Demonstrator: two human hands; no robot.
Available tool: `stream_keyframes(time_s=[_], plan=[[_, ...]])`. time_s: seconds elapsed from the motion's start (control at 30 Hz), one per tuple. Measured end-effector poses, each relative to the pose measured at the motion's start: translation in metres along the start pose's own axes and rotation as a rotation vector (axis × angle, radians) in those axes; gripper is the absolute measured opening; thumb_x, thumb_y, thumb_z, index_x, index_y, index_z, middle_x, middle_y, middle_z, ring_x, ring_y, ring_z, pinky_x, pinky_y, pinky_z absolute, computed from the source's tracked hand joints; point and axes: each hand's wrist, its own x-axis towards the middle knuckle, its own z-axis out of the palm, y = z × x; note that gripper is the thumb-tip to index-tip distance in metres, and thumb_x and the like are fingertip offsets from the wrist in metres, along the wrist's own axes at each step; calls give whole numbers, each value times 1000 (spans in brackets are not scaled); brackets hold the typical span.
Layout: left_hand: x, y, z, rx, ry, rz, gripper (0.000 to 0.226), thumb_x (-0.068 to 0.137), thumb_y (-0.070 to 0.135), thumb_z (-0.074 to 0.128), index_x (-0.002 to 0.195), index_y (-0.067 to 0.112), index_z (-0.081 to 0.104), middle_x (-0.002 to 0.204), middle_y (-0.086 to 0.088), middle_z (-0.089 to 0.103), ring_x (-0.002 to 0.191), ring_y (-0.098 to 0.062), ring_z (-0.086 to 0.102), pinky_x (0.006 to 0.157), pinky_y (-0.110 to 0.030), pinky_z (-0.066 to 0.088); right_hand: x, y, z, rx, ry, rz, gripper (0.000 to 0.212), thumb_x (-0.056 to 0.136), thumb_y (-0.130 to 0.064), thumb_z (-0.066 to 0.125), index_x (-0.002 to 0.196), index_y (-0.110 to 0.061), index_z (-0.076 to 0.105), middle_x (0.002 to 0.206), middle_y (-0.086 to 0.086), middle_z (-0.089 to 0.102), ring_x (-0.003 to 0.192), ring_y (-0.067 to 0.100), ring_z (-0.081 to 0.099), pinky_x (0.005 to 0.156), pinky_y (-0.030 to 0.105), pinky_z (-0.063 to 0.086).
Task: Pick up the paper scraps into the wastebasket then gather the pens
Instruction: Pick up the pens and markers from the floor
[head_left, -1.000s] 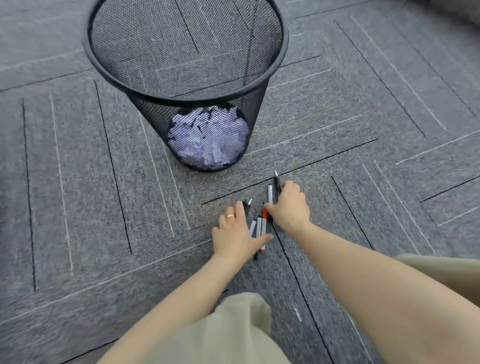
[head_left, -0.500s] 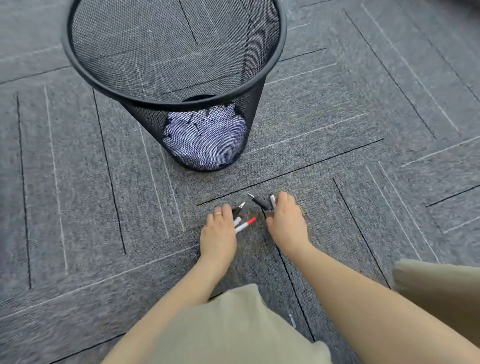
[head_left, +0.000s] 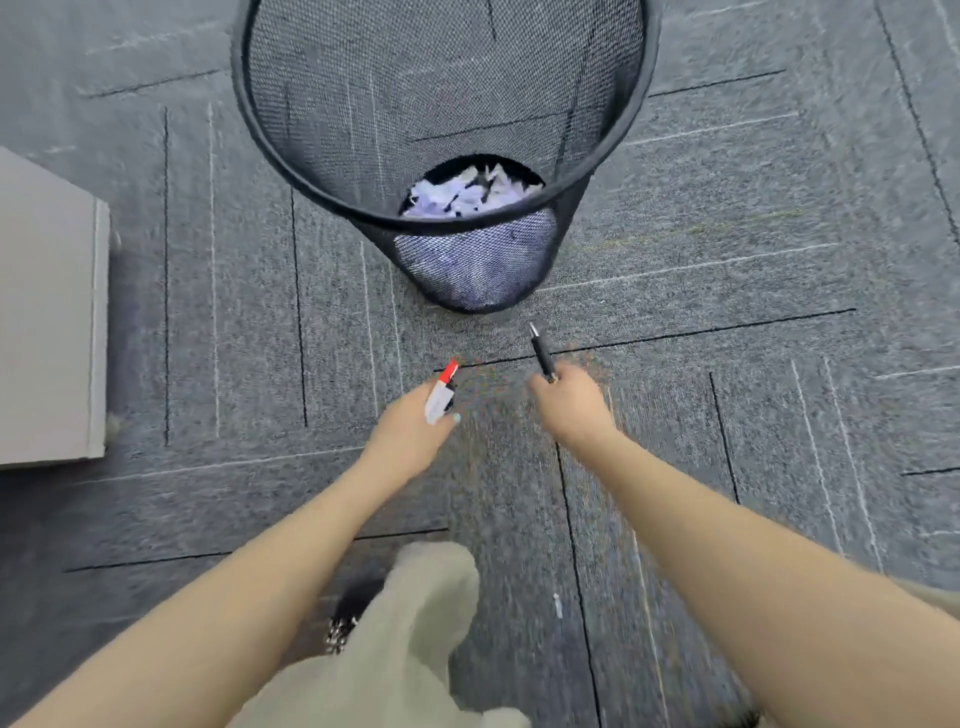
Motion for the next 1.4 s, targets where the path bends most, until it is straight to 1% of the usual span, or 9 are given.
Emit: stream_keyframes(time_s=[0.1,0.2,0.33,0.57,0.7,0.9,1.17,1.3,1.4], plan=[[-42,30,-37,-41,-21,-1,27,89,21,58,70,16,39,69,-3,54,78,-30,50,55,-28,30,-52,-23,-26,139,-40,22,38,92,-36,51,60,-17,46,56,1,47,45,14,36,44,26,27],[-94,69,-79,-221,106,2,43,88,21,60,57,21,31,54,6,35,58,-17,36,51,-21,27,-107,-58,-57,349,16,111,37,92,-36,51,62,-20,36,52,-2,35,46,14,32,48,27,27],[-171,113,-150,-552,249,-32,36,88,18,61,62,16,35,58,1,36,53,-13,33,51,-19,28,-179,-138,-91,520,-10,183,31,94,-33,49,68,-19,39,56,-2,37,38,7,35,40,19,33],[-329,148,-286,-895,495,-144,24,89,15,58,70,15,43,52,0,43,38,-4,42,46,-21,38,-331,-300,-119,333,-482,123,35,92,-32,53,65,-18,34,44,-7,33,34,7,27,41,22,25],[-437,153,-354,-1021,720,-241,20,90,12,58,74,16,46,53,-1,44,39,-6,41,47,-20,38,-424,-356,-120,293,-607,145,36,93,-29,51,64,-17,33,45,-6,32,35,8,26,40,21,25],[-578,115,-443,-1048,976,-310,18,90,14,57,76,10,47,54,-3,43,48,-14,42,51,-26,36,-552,-439,-66,237,-782,107,37,92,-20,52,62,-15,32,40,-5,32,31,9,28,36,18,27],[-706,10,-551,-1159,1300,-268,24,91,16,56,71,12,43,52,2,45,42,-4,44,43,-12,40,-721,-554,74,257,-881,-16,39,88,-9,45,50,-14,37,43,0,36,41,15,30,47,28,26],[-765,-40,-589,-1163,1454,-297,24,91,14,55,72,8,42,53,0,46,40,-2,46,44,-8,39,-790,-588,124,0,-839,-257,31,83,-20,49,53,-11,49,56,6,44,57,21,40,60,32,32],[-805,-77,-605,-1140,1583,-356,20,91,16,55,77,5,46,57,-4,51,41,-5,48,49,-11,41,-826,-605,160,-158,-904,-389,25,85,-23,47,64,-10,50,58,3,31,51,17,32,53,29,29]])
